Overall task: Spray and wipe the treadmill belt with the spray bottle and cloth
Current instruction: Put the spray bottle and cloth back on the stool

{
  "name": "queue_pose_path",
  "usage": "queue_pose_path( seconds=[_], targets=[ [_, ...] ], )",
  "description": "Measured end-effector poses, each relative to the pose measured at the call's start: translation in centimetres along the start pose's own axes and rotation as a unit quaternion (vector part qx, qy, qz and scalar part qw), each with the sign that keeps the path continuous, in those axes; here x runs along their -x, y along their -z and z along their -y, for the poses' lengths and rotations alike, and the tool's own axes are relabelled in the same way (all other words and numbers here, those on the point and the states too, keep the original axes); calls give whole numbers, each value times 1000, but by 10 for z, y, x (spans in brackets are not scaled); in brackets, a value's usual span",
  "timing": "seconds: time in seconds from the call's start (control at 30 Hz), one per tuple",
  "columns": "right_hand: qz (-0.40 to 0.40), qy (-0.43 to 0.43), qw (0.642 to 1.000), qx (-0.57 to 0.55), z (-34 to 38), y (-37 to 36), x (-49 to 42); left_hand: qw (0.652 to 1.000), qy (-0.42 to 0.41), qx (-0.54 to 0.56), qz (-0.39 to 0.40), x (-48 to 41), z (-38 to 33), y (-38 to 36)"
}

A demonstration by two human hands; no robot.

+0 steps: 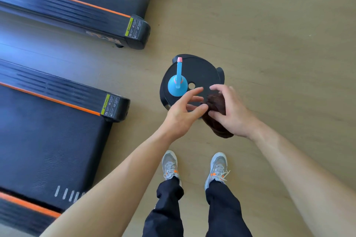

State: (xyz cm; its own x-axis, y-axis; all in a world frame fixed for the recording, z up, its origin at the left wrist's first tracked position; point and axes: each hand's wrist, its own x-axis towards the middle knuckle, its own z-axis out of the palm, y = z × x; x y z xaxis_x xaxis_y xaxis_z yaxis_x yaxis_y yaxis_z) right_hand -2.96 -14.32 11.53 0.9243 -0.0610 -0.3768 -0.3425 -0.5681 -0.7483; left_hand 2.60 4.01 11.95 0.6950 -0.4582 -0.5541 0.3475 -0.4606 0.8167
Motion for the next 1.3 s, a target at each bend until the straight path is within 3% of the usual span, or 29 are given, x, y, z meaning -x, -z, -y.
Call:
queue_pose_path(
  seconds=[0.23,0.4,0.53,0.73,0.83,1.03,1.3],
  targets=[
    [34,16,999,25,-18,-5,6,993,-20,-45,-108,-13,-10,-17],
    [-53,2,999,-10,-34,9,1,989,-32,-66,-130,-11,-20,-24],
    [-57,-43,997,-31,-33,37,-2,981,-20,-119,-150,-6,-22,-33],
    [-33,-25,999,-6,-34,58,-1,979,19,-182,-93,-7,-29,-46],
    [-29,-23,999,-29,-35,67,-1,977,-13,-201,-74,-9,-31,-54],
    [31,7,999,22,-37,77,1,936,-140,-248,-208,-6,-40,-50],
    [70,41,982,171,-15,117,17,911,-181,-344,-137,15,-85,-33]
  ],
)
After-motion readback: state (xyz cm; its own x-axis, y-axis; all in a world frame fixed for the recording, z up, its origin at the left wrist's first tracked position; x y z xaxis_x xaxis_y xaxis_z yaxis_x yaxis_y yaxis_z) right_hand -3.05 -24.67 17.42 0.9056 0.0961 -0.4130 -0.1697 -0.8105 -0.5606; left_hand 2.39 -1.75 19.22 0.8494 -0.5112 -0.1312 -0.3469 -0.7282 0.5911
